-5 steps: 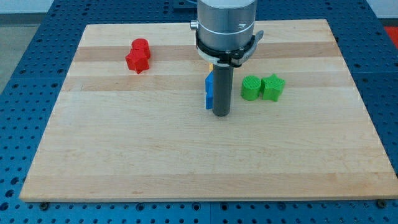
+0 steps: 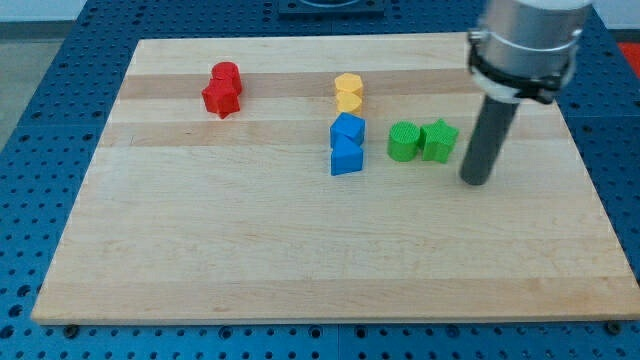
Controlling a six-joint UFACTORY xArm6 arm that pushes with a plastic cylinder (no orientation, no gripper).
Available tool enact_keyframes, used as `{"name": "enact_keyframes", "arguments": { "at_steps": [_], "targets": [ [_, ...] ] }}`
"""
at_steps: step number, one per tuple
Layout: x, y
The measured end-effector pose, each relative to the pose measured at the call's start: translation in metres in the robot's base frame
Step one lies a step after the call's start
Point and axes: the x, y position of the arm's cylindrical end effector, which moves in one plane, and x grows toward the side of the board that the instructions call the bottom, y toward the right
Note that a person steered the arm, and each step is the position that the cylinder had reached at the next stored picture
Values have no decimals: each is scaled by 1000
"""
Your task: Move your arm to the top right to the green star
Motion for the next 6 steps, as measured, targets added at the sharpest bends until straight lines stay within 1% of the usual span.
{"name": "enact_keyframes", "arguments": {
  "at_steps": [1, 3, 4, 6],
  "targets": [
    [-12, 27],
    [-64, 32],
    [-84, 23],
    [-88, -3]
  ]
}}
